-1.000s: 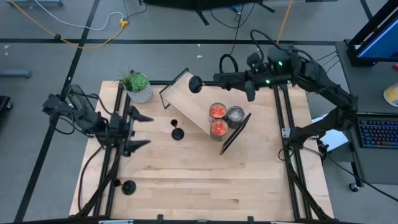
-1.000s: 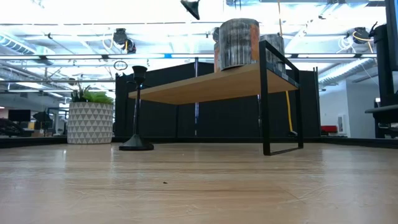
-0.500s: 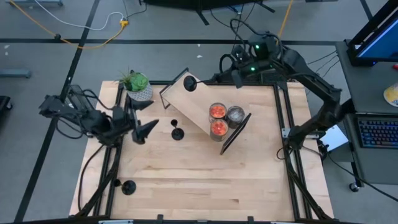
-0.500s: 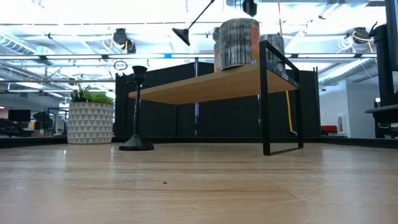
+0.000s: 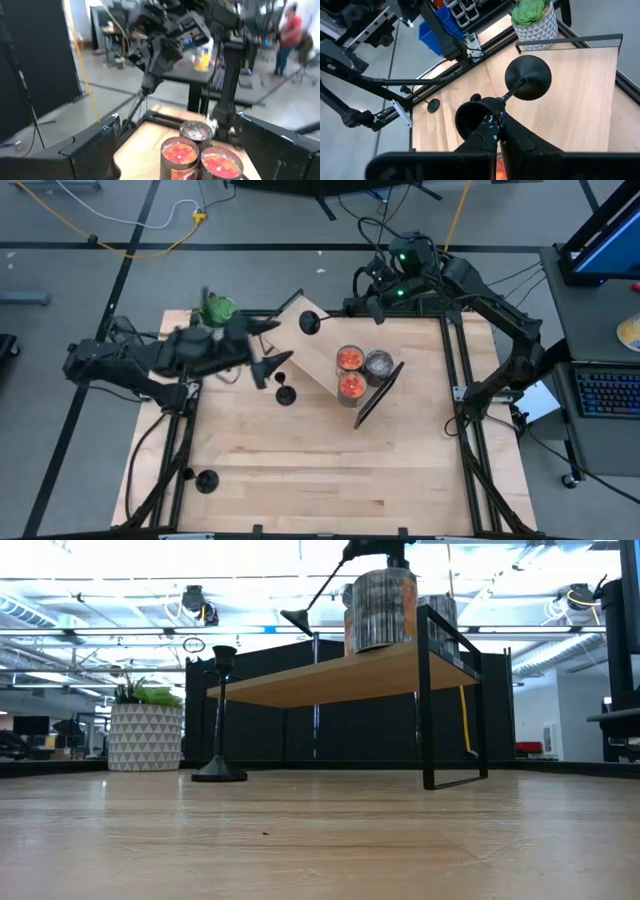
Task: Pick & Place candle stick holders
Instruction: Put the bottom right black candle holder on the shelf
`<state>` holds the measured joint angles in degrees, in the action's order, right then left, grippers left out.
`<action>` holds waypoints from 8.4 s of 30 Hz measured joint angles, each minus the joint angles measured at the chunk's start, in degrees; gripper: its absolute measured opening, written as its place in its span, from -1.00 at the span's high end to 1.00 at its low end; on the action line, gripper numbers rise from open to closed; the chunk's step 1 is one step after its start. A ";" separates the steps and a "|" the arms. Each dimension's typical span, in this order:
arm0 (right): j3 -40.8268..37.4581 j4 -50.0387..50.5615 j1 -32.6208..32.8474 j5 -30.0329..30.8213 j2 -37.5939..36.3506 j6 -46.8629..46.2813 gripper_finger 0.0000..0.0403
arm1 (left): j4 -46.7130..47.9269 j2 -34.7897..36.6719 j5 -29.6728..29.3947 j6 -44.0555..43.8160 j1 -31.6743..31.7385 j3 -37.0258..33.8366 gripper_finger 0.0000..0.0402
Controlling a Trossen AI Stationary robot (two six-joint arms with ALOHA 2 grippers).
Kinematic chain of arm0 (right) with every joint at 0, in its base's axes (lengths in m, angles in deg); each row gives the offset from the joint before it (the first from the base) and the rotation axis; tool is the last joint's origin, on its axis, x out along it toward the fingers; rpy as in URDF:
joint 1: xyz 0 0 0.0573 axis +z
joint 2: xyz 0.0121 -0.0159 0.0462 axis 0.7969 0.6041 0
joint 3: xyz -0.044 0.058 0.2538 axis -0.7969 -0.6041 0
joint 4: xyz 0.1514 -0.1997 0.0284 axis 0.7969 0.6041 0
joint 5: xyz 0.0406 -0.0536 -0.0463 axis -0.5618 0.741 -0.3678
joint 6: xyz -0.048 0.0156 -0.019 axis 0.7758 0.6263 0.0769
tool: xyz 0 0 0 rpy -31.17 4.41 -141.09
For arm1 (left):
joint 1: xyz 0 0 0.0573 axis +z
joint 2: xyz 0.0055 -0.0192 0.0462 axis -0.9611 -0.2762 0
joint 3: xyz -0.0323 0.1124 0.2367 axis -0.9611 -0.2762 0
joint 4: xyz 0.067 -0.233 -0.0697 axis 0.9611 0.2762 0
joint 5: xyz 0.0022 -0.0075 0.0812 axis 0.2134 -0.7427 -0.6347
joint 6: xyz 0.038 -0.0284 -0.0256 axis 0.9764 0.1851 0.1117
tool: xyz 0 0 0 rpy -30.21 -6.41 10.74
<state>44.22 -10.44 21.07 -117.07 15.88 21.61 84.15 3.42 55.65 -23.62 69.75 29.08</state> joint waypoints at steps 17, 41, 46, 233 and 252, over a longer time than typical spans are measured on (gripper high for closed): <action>0.00 1.14 3.45 0.00 -0.07 1.75 1.00 | 18.00 -24.08 32.44 2.31 17.93 25.93 -0.98; -0.02 1.49 3.43 0.00 -0.07 1.32 1.00 | 14.79 -33.05 43.06 3.93 24.66 26.36 -0.98; -0.04 1.49 3.34 0.04 -0.07 1.07 1.00 | 14.84 -33.16 43.54 4.39 24.60 26.36 -0.98; -8.66 -5.49 4.74 0.26 -11.34 0.87 0.33 | 19.16 -31.19 20.67 7.50 39.48 23.01 0.52; -8.66 -5.53 4.74 0.24 -11.34 0.22 0.33 | 13.15 -31.24 21.29 5.95 39.42 16.85 0.52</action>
<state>35.56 -15.96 25.81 -116.83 4.54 21.83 97.30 -27.81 76.94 -17.67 109.17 45.94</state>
